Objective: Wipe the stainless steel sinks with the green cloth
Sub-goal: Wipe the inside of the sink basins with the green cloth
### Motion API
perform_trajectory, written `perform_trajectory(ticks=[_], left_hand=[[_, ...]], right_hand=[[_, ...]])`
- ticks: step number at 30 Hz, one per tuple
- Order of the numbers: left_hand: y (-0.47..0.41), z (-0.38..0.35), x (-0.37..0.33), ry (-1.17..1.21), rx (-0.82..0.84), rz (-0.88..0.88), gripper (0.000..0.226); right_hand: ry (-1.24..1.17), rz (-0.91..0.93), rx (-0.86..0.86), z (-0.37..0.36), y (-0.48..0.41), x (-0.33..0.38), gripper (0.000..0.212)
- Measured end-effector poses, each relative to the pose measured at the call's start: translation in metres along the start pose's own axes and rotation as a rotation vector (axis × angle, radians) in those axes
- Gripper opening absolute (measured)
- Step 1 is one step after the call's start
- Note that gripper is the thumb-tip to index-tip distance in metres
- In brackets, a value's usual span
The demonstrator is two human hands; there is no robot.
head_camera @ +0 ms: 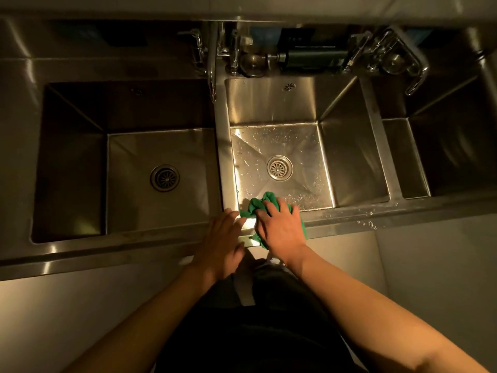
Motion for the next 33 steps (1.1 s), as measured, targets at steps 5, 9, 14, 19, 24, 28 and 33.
perform_trajectory(ticks=[5,9,14,19,24,28,33], left_hand=[[-0.015,-0.013,-0.015,-0.133,0.087,0.055,0.071],[-0.035,-0.024,-0.042,-0.162,0.073,0.096,0.077],[-0.064,-0.051,-0.098,-0.092,0.088,0.213,0.090],[-0.107,-0.077,-0.166,-0.133,0.062,0.216,0.092],[-0.141,-0.097,-0.219,-0.168,0.059,0.225,0.093],[-0.157,-0.104,-0.242,-0.179,0.044,0.237,0.092],[-0.161,-0.104,-0.251,-0.200,0.011,0.272,0.091]], right_hand=[[-0.025,0.122,-0.028,-0.011,0.002,-0.026,0.036],[-0.024,0.028,0.018,-0.003,0.011,-0.061,0.043],[-0.121,0.084,-0.121,0.004,0.035,-0.148,0.029],[-0.660,0.005,-0.087,0.002,0.047,-0.243,0.068],[0.017,0.300,-0.072,0.000,0.064,-0.331,0.048],[-0.029,0.392,-0.037,-0.002,0.063,-0.370,0.049],[-0.040,0.305,-0.013,-0.006,0.073,-0.402,0.052]])
Point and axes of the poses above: each hand's wrist, its own y-axis away from the middle knuckle, its own z-axis out of the back of the hand, x = y × z, the point moved 3 cm from there along -y, towards the middle knuckle, and after that the axes turned 6 degrees about -y, right-handed, at the moved point
